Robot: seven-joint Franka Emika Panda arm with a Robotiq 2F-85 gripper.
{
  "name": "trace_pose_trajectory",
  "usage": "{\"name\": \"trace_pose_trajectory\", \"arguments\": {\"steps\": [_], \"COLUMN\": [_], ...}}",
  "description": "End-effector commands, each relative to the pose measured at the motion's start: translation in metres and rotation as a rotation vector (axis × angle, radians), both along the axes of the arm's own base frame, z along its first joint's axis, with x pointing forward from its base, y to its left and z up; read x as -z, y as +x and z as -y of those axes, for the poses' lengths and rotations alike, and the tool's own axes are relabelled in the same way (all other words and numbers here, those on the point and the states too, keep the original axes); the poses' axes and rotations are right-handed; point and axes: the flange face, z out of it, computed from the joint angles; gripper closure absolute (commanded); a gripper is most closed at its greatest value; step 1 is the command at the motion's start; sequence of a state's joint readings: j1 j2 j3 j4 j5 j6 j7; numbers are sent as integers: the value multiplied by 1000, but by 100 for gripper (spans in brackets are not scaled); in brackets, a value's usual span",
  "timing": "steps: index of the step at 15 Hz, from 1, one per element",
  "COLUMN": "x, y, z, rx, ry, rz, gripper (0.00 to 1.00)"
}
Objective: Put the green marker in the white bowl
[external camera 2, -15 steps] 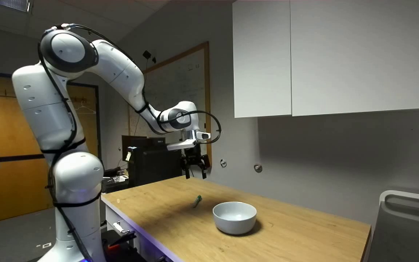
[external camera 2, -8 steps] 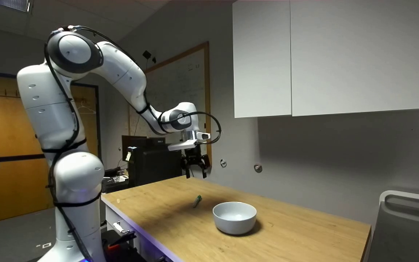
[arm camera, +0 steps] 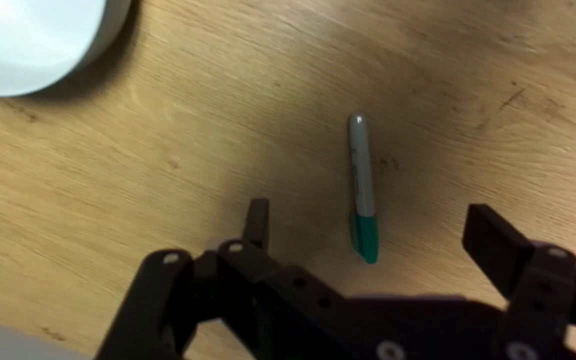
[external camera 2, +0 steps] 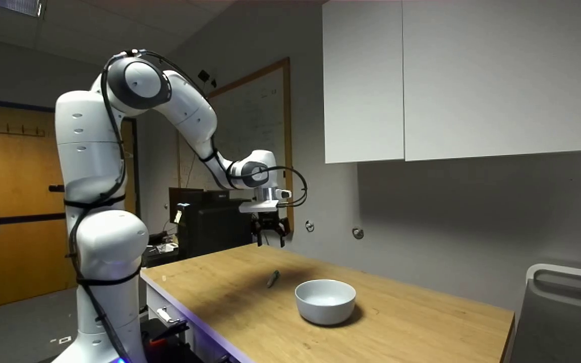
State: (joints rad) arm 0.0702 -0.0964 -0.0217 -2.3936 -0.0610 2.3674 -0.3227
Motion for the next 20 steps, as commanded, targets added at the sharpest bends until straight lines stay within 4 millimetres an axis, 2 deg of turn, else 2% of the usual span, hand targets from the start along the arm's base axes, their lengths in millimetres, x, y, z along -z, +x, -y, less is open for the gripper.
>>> {"name": "trace_pose_trajectory", "arguments": {"steps": [1, 7, 13, 14, 15, 17, 20], "x": [20, 83, 140, 145, 150, 154, 150], "y": [35, 76, 104, 107, 110, 116, 124], "z": [-16, -27, -35, -36, -37, -37, -35], "rx": [-86, -176, -201, -199, -203, -210, -213], "ry": [56, 91, 69, 61, 51, 37, 28], "rz": [-40, -165, -334, -356, -375, -401, -419], "gripper": [0, 0, 0, 24, 25, 40, 65]}}
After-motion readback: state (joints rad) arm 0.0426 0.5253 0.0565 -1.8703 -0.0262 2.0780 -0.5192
